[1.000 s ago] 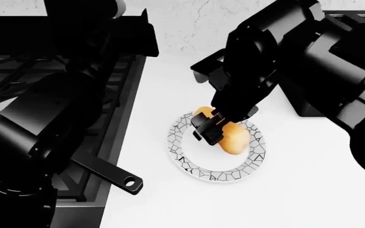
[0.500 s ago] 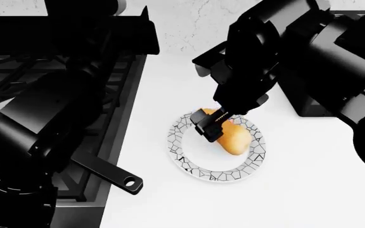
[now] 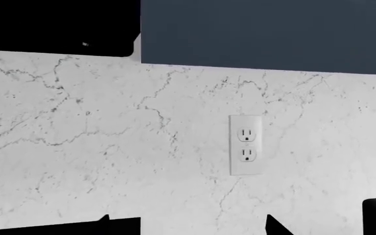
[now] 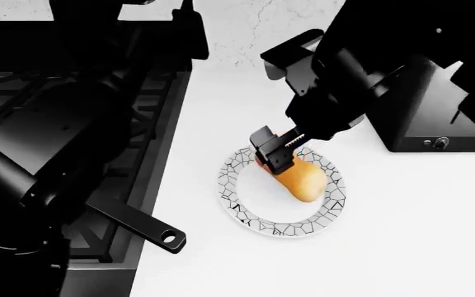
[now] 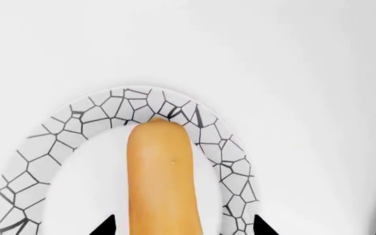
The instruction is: Pick the squash from the pan and place it on the plate.
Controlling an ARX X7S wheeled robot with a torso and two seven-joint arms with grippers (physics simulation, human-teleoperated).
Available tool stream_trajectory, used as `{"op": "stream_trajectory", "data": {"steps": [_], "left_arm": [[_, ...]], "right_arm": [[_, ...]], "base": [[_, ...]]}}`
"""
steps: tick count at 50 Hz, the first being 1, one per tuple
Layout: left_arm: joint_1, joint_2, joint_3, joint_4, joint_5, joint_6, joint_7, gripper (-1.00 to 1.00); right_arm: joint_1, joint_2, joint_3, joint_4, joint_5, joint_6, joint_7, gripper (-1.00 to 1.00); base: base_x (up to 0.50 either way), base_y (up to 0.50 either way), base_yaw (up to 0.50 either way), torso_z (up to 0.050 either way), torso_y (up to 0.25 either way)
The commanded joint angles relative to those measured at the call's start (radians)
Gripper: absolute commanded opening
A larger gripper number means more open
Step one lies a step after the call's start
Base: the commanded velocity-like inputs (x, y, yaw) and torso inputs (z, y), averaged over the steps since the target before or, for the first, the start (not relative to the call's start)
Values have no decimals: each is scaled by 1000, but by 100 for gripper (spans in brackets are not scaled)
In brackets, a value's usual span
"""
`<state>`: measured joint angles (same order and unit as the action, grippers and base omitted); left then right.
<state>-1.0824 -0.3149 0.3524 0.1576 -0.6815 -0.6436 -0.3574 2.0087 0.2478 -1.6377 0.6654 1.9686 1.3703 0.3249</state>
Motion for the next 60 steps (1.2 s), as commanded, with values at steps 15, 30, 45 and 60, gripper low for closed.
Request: {"op": "stream_trajectory", "data": {"steps": [15, 30, 45, 60], "left_arm": [[22, -47, -28, 141, -67, -89, -71, 100], [45, -136, -74, 343, -148, -246, -200, 100], [131, -233, -266, 585, -390, -408, -413, 100], [223, -396, -497, 815, -854, -453, -763, 100]], "right_arm": [[22, 205, 53, -262, 353, -173, 477, 100], [38, 369, 166, -641, 307, -433, 733, 100], [-73, 604, 244, -1107, 354, -711, 969, 100], [-162, 859, 341, -1572, 311, -977, 1138, 100]], "base": [[0, 0, 0, 0, 0], [0, 0, 0, 0, 0], [0, 0, 0, 0, 0], [0, 0, 0, 0, 0]]}}
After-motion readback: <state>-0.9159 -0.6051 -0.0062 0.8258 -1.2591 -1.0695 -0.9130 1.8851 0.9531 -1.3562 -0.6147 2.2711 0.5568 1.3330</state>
